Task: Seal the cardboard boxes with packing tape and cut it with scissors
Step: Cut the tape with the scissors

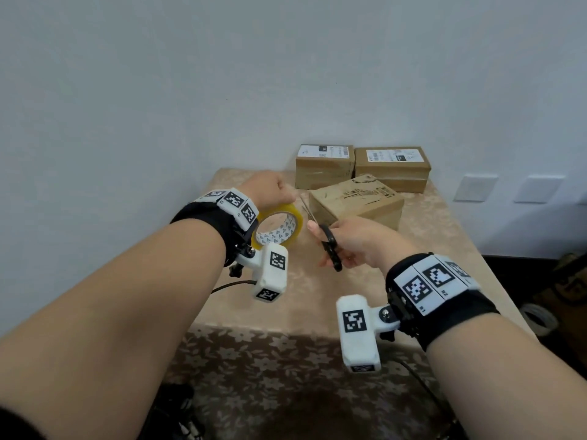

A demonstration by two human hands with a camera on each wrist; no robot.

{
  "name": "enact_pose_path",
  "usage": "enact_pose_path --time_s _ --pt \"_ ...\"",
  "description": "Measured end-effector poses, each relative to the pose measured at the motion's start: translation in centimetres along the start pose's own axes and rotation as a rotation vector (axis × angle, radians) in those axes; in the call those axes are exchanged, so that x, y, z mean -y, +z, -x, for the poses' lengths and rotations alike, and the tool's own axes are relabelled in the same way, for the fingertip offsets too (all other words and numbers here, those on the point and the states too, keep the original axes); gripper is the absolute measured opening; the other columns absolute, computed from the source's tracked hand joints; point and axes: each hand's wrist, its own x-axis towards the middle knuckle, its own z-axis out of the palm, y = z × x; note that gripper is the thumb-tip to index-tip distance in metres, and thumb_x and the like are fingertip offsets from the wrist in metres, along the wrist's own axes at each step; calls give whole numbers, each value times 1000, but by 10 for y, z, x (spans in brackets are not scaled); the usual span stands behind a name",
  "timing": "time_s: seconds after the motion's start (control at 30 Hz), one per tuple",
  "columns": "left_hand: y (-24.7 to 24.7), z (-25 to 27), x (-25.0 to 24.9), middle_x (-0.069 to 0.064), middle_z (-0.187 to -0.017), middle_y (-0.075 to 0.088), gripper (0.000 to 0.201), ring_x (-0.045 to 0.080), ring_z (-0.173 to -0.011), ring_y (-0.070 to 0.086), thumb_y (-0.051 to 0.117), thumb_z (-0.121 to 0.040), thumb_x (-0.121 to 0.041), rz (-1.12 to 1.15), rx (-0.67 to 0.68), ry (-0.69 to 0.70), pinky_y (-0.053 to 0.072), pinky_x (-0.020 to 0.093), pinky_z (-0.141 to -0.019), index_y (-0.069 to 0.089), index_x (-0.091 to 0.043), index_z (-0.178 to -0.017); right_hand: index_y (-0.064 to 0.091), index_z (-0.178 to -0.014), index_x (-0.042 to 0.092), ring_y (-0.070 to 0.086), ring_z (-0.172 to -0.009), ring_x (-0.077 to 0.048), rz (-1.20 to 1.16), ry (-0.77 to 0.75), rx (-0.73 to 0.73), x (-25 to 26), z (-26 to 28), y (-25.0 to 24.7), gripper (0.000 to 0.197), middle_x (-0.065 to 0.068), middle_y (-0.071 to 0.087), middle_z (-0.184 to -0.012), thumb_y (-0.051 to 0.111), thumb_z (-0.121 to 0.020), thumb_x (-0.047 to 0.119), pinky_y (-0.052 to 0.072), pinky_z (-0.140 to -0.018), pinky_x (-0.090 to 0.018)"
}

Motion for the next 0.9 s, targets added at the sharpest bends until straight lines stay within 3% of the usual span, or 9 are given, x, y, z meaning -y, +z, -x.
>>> enact_pose_path --time_s 0.17,0.23,0.3,0.37,0.47,0.53,0.73,0.83,0.9 --pt "-8 8 -12 -3 -73 47 12 10 -67 43 48 -93 -30 -75 42 -6 33 7 -53 53 -21 -88 65 -98 7 60 -64 -17 25 -7 -10 1 -9 -8 55 -8 71 -77 60 -83 60 41 -64 -27" --pt "-9 12 -19 3 -97 58 27 17 -90 51 42 -97 -35 -129 77 8 33 17 -73 62 -17 -103 68 -102 6 59 -70 -18 37 -26 -25 -1 -12 -11 61 -8 68 -79 64 -78 63 43 -70 -31" --pt "-10 16 -25 9 -119 59 33 22 -106 51 39 -99 -32 -175 86 11 27 21 -74 60 -11 -113 69 -102 7 58 -72 -19 38 -43 -30 -4 -13 -13 64 -7 67 -78 66 -75 64 44 -72 -32" --pt "-9 19 -28 3 -113 57 29 18 -98 47 40 -99 -32 -245 70 10 19 18 -57 59 -14 -111 69 -103 8 56 -70 -18 31 -61 -30 -7 -12 -15 61 -6 64 -76 66 -76 63 44 -67 -30" --pt "-9 18 -31 0 -98 53 22 15 -83 46 42 -98 -31 -234 115 4 20 28 -52 56 -16 -91 68 -102 10 51 -61 -15 22 -73 -28 -10 -9 -17 55 -4 60 -71 65 -79 59 38 -54 -23" --pt "-9 14 -30 1 -101 59 24 13 -71 48 44 -98 -35 -216 161 -35 25 23 -51 59 -16 -98 68 -102 11 49 -55 -12 8 -76 -23 -11 -7 -18 51 -1 58 -66 65 -80 57 35 -50 -21" --pt "-11 13 -25 5 -134 53 38 22 -121 48 52 -94 -37 -252 108 -124 28 23 -77 56 -17 -127 69 -89 15 45 -50 -12 -47 -80 -14 -15 -6 -17 41 -1 55 -59 69 -77 54 28 -48 -21" --pt "-7 12 -24 4 -131 55 40 22 -118 51 52 -94 -40 -287 94 -140 30 23 -76 58 -18 -126 69 -86 12 44 -46 -11 -98 -88 -25 -16 -7 -16 39 -2 53 -56 72 -76 50 30 -44 -19" --pt "-4 10 -24 5 -121 60 37 20 -100 56 52 -94 -38 -286 87 -136 32 20 -70 61 -16 -122 70 -86 10 44 -42 -9 -141 -86 -35 -18 -8 -16 38 -2 52 -54 74 -75 47 34 -42 -17"
